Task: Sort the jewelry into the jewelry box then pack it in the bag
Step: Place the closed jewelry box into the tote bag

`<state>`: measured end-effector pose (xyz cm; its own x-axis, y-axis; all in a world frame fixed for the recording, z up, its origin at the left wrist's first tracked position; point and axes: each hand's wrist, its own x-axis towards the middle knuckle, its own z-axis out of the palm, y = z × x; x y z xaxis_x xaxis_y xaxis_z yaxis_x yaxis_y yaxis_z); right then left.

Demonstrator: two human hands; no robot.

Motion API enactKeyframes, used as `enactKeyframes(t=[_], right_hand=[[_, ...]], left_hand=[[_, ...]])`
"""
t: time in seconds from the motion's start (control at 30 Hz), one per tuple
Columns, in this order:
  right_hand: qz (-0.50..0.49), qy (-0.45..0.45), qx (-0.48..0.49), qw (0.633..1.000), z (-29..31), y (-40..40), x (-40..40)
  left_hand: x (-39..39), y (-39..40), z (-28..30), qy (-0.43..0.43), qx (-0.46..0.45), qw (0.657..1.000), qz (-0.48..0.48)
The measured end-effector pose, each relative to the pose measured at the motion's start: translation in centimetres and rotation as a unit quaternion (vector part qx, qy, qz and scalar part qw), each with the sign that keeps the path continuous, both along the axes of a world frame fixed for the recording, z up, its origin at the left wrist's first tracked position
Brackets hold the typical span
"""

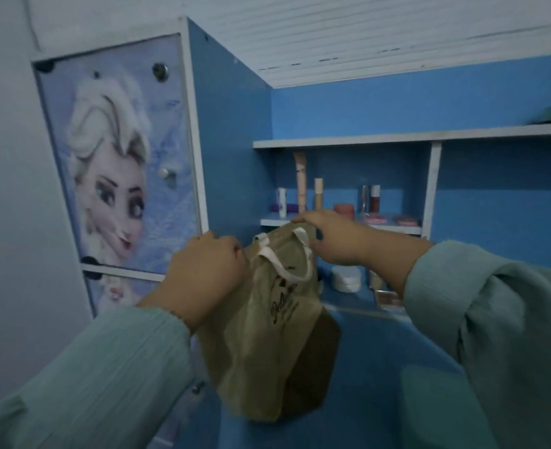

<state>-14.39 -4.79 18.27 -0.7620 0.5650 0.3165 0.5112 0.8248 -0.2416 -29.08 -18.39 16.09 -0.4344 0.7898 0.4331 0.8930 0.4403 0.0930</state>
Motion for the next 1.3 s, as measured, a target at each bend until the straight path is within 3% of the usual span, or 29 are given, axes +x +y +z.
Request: enactKeyframes(t=[0.17, 0.33, 0.47, 0.63, 0.8, 1.03, 1.3], right_hand=[[0.061, -0.122, 0.102, 0.985, -1.3, 2.2, -3.7], [0.091, -0.053, 0.098, 0.990, -2.5, 2.3, -3.3], [0.109, -0.065, 0.150, 0.980, -2.5, 2.8, -0.9], [0.067, -0.146, 0.196, 0.967, -0.9, 2.7, 3.0], [0.049, -0.200, 0.131, 0.970, 0.3, 0.9, 7.5], [-0.016, -0.253, 0.062, 0.965, 0.4, 0.2, 12.8], [-0.066, -0.225, -0.006, 0.972, 1.0, -0.2, 15.6]], left_hand=[[-2.1, 0.1, 1.8, -0.042, -0.196, 0.979, 0.022], [-2.8, 0.6, 1.2, -0.103, -0.242, 0.964, -0.028], [-2.9, 1.7, 1.0, -0.104, -0.224, 0.966, -0.072], [-1.4, 3.2, 2.6, -0.030, -0.164, 0.982, -0.083], [0.9, 4.9, 3.8, -0.008, -0.106, 0.988, -0.113], [4.8, 8.4, 4.0, 0.017, -0.095, 0.984, -0.150], [6.8, 12.5, 6.4, 0.024, -0.124, 0.975, -0.181]])
